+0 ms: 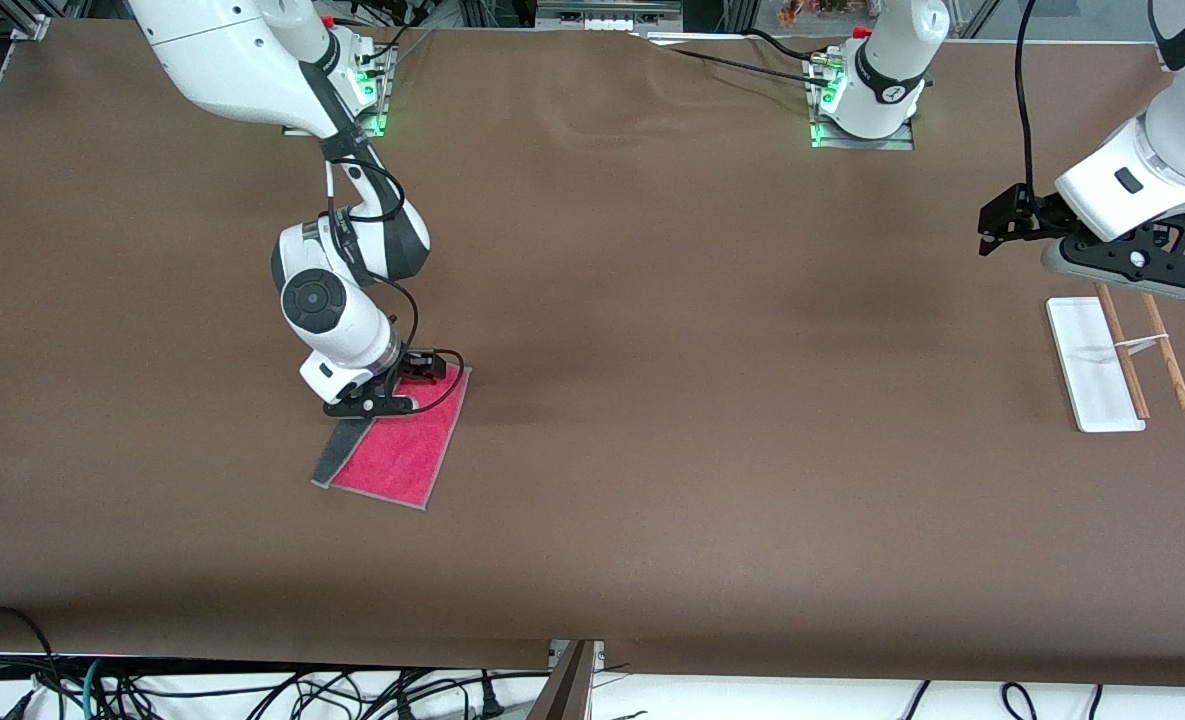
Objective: Pass towel and hang on rack
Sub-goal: 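Lower the right gripper and pinch the towel's grey corner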
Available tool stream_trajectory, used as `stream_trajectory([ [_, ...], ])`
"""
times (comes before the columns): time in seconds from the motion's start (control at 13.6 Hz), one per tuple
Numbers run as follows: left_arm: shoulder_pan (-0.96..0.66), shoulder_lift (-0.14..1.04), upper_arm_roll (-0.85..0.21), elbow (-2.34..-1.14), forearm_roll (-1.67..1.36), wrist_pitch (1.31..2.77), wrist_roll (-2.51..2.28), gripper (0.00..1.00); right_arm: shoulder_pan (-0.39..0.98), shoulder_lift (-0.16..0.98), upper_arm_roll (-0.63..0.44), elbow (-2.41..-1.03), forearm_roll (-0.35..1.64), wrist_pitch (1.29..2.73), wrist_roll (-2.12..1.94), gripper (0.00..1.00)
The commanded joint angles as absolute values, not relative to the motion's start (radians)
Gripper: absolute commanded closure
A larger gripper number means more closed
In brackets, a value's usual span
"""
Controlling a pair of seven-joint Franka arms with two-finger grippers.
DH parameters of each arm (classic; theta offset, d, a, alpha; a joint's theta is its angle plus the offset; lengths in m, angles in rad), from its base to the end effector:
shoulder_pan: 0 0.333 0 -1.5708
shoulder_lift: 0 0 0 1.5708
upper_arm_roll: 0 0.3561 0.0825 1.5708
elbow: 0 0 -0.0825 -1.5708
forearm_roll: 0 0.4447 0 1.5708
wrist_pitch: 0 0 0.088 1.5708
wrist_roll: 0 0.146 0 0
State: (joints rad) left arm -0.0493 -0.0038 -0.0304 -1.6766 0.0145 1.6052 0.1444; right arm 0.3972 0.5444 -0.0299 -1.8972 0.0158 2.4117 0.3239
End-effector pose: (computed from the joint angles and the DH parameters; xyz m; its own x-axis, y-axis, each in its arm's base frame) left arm 0.6081 -0.0465 0.5746 0.9725 -0.2225 -0.0689 -0.2233 -0.9747 -0.0047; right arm 0.6420 0.2479 0.1595 0.9990 0.0353 -0.0263 0.0357 -0.9993 0.0144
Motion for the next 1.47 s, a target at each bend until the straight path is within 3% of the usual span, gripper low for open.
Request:
stream_trajectory([
  [0.0, -0.032, -0.006, -0.028, -1.681, -0.014, 1.597, 0.149, 0.00, 0.402, 0.526, -0.035, -1.933, 0.011, 2.405, 0.322, 0.03],
  [1.03, -0.031, -0.011, -0.035, -1.677, -0.012, 1.562, 0.146, 0.00, 0.390, 0.523, -0.043, -1.951, 0.008, 2.364, 0.249, 0.25],
  [1.4, -0.031, -0.011, -0.035, -1.677, -0.012, 1.557, 0.146, 0.00, 0.390, 0.522, -0.043, -1.962, 0.009, 2.362, 0.249, 0.49],
])
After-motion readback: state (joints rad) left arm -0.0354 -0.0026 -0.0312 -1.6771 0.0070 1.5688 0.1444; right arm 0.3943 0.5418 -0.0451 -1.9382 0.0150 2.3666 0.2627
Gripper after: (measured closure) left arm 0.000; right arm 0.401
